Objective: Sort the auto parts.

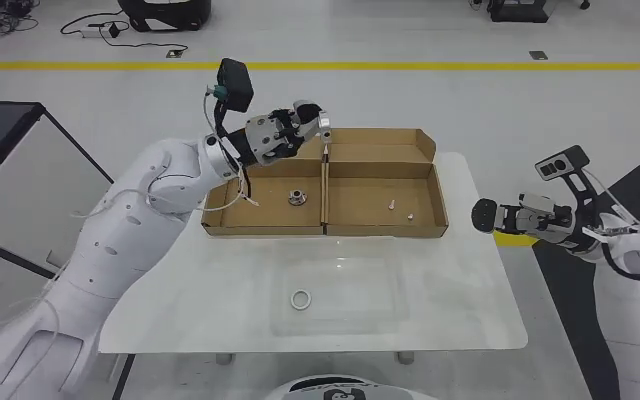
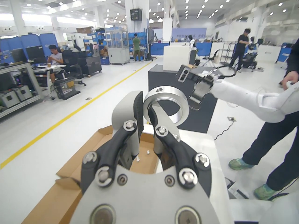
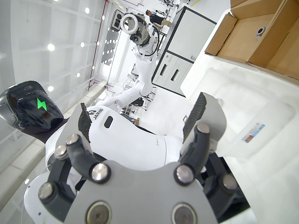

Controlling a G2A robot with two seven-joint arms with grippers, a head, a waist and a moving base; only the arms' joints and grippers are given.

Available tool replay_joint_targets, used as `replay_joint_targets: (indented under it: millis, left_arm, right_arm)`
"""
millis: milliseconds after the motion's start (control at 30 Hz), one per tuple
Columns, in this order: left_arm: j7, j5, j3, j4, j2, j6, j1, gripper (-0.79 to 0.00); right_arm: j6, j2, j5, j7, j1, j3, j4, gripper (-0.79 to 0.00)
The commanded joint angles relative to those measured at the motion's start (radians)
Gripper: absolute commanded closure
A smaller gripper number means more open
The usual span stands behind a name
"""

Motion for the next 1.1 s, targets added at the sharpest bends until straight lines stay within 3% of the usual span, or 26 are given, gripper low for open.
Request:
replay_joint_targets:
  millis: [0, 300, 567, 800, 1067]
  left_arm:
    - [-0.026, 0.066, 0.006, 0.026, -0.004, 0.022, -0.009, 0.0]
    - [-0.117, 0.268, -0.003, 0.056, -0.003, 0.095, 0.018, 0.0]
    - [-0.207, 0.433, 0.003, 0.068, -0.006, 0.064, -0.018, 0.0]
    - [-0.272, 0.499, 0.07, 0.16, -0.039, 0.033, -0.114, 0.0]
    - [-0.341, 0.605, 0.195, 0.328, -0.093, -0.027, -0.216, 0.0]
  right_arm:
    - [0.0, 0.0, 0.0, 0.0, 0.0, 0.0, 0.0, -0.785]
    - [0.0, 0.0, 0.0, 0.0, 0.0, 0.0, 0.0, -0.785]
    - [0.0, 0.0, 0.0, 0.0, 0.0, 0.0, 0.0, -0.785]
    - [0.0, 0.0, 0.0, 0.0, 0.0, 0.0, 0.0, -0.785]
    - [0.0, 0.0, 0.0, 0.0, 0.0, 0.0, 0.0, -0.785]
